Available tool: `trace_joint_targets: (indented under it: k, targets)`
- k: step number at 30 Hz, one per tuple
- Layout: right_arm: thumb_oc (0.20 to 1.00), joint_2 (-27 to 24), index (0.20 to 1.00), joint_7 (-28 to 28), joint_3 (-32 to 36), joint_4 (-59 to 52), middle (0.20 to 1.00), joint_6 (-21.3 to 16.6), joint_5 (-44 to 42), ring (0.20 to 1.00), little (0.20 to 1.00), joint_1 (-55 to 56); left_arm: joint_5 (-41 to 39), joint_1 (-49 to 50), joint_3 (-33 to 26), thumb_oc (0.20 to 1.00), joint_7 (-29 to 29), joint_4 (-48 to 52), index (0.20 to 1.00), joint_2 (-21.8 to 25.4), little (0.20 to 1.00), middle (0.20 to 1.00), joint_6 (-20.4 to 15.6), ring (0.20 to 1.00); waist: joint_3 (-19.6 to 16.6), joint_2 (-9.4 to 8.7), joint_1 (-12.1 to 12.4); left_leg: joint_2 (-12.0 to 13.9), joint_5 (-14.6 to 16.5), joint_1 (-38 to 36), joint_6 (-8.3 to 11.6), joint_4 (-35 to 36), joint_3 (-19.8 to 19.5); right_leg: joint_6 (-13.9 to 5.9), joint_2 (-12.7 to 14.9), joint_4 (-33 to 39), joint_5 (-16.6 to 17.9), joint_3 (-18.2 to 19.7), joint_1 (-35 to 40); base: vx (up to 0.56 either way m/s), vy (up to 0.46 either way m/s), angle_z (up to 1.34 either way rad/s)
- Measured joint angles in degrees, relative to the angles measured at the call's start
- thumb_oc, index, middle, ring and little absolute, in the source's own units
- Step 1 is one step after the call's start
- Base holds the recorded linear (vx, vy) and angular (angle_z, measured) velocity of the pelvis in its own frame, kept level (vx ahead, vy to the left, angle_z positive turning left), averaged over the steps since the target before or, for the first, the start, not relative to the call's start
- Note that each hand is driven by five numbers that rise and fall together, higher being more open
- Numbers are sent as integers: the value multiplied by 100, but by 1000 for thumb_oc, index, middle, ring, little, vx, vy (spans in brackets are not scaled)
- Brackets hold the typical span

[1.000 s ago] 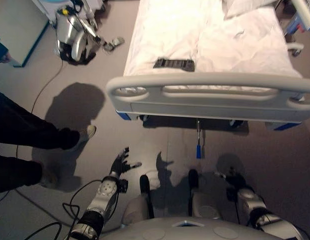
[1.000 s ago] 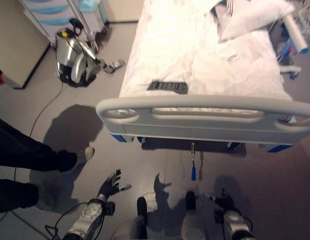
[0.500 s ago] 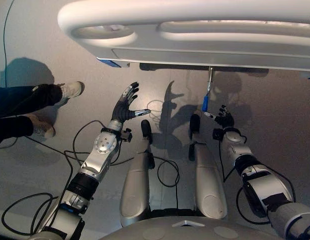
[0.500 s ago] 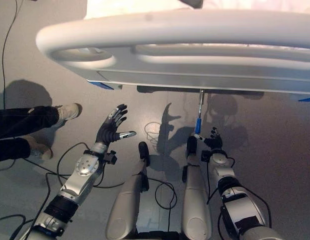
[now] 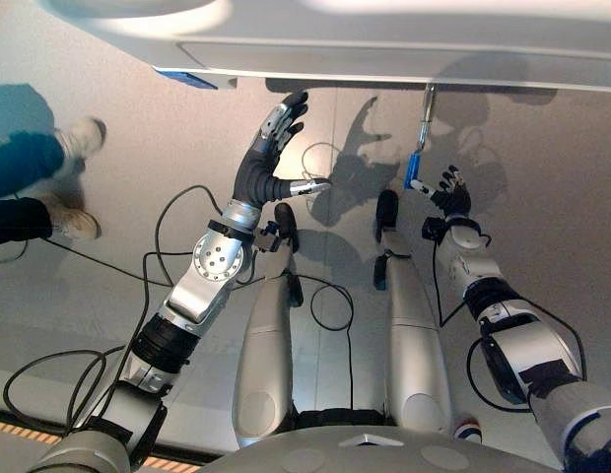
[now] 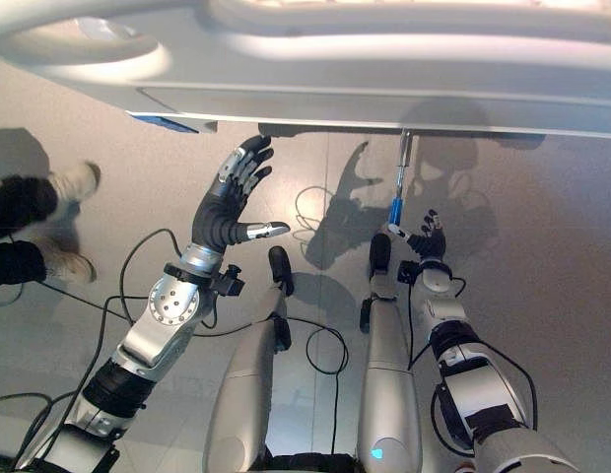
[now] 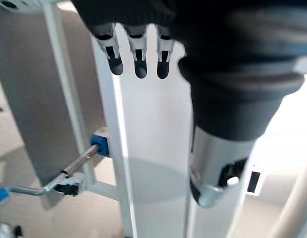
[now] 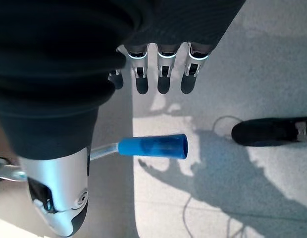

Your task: Raise the hospital bed

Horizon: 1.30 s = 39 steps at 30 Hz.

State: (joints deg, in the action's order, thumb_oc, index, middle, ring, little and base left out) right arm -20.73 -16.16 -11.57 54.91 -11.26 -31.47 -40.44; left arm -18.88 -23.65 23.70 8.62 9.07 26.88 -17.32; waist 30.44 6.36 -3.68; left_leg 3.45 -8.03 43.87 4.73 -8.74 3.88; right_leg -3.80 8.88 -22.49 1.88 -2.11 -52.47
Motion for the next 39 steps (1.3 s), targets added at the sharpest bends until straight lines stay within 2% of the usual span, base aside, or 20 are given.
trace_joint_targets:
  k: [9, 16, 34, 39]
  targets:
    - [1000, -123, 1000, -21, -78, 41, 1000, -3, -415, 1000, 1000, -660, -67, 3, -8, 1000, 56, 108, 1000, -5, 1000, 1000, 1, 1000, 0, -1, 25, 2, -19, 215, 31, 1, 20, 32, -1, 21, 22, 5, -205, 1, -2, -1]
    - [1000, -295, 1000, 158, -290, 836, 1000, 55, -523, 1000, 1000, -1346, -151, -53, -4, 1000, 110, 139, 1000, -5, 1000, 1000, 3, 1000, 0, -1, 145, 3, -20, 407, 32, 2, 0, 37, -2, 27, 26, -10, -387, 0, 0, 0]
    - [1000, -220, 1000, 474, -484, 1372, 1000, 417, -387, 1000, 1000, -1667, -271, -263, 34, 1000, 118, 140, 1000, 10, 1000, 1000, 7, 1000, -2, 3, 193, -29, -25, 604, 22, -8, 10, 32, 31, 22, 33, -2, -582, 3, 3, 0]
    - [1000, -224, 1000, 479, -484, 1393, 1000, 417, -351, 1000, 1000, -1662, -270, -266, 42, 1000, 118, 143, 1000, 8, 1000, 1000, 8, 1000, -2, 4, 301, -28, -26, 605, 22, -8, 12, 32, 30, 19, 33, -3, -587, 0, 0, 0]
